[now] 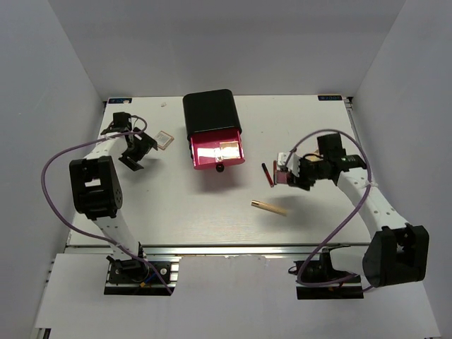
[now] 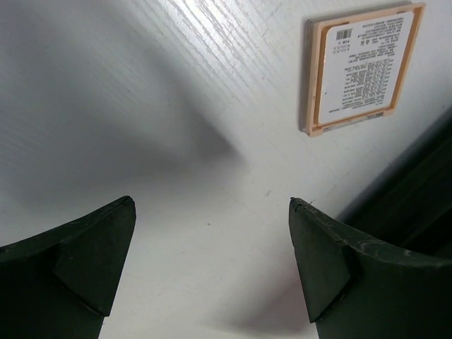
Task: Organize the makeup
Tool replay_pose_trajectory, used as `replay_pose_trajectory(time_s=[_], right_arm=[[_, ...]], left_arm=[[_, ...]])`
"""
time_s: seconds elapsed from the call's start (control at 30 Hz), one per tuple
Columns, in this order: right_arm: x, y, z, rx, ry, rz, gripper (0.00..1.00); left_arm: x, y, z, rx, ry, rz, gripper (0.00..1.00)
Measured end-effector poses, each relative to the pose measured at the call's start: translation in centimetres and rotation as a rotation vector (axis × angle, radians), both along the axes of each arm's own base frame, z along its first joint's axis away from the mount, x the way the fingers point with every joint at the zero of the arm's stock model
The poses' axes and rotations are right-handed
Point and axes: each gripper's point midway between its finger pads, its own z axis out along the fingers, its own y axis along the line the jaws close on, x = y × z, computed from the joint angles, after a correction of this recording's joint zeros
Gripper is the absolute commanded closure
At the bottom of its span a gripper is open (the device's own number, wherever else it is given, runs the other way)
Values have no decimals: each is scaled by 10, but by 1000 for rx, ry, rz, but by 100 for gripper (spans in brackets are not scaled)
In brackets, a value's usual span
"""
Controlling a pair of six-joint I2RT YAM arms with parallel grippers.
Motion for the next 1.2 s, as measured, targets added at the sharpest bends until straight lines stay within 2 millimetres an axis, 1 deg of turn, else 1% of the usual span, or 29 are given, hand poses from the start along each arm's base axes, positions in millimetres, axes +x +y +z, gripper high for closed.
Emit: replay_pose_trajectory(time_s=[0.03,0.1,0.13,0.2,0.27,0.3,0.37,0.4,0.5,0.57,0.63,0.7,0.73,0.8,0.87,0.93,1.07,1.13,1.2], right_arm=[[8,13,18,29,-52,43,100],[16,52,55,80,-157,172,100],[17,72,71,109,-201,238,100],[16,113,97,150,-267,356,100],[19,153,118,192,-312,435,100],[23,168,125,210,-317,446,100],[40,202,139,252,-327,439,100],[49,214,141,265,-319,416,100],[75,249,146,303,-305,353,100],[82,266,141,311,-290,322,98],[81,281,134,311,-269,311,97],[75,294,127,306,-252,317,96],[73,299,124,302,-241,316,99],[66,308,119,305,-207,300,100],[68,313,121,320,-168,221,100],[77,314,128,347,-147,125,100],[105,307,146,415,-114,-161,100],[116,299,146,432,-97,-315,100],[124,291,140,443,-72,-455,100]], left_arm=[[-2,0,2,-1,-2,1,2],[-5,0,6,-2,-12,0,2],[-6,-1,9,-2,-19,1,2],[-9,-1,14,-1,-33,1,2],[-12,-1,19,-1,-46,0,2],[-13,-1,21,-2,-53,0,2],[-18,-3,22,-6,-57,0,2],[-21,-3,21,-8,-57,1,2],[-31,-5,20,-18,-53,4,2],[-36,-7,19,-23,-53,7,2],[-39,-8,19,-27,-52,8,2],[-38,-8,19,-29,-56,8,2],[-38,-8,19,-30,-58,7,2],[-37,-8,19,-30,-62,6,2],[-36,-8,20,-31,-64,6,2],[-36,-8,20,-32,-64,5,2],[-36,-9,20,-36,-65,4,2],[-36,-9,20,-36,-65,4,2],[-37,-9,20,-37,-65,4,2]])
